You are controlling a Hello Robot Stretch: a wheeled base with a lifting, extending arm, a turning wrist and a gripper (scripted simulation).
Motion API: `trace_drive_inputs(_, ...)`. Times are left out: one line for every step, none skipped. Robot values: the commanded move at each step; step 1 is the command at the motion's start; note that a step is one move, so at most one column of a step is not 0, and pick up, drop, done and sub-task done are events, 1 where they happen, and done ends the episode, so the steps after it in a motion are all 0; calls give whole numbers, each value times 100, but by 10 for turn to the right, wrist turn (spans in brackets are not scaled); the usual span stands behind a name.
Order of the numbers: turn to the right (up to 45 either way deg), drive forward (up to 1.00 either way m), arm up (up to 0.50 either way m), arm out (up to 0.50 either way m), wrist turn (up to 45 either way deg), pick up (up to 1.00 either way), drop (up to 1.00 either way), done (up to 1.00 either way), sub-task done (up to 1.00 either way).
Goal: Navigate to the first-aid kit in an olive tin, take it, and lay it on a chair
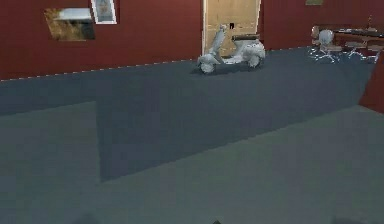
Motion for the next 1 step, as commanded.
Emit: trace_drive_inputs(210, 0, 0, 0, 0, 0, 0, 0, 0)
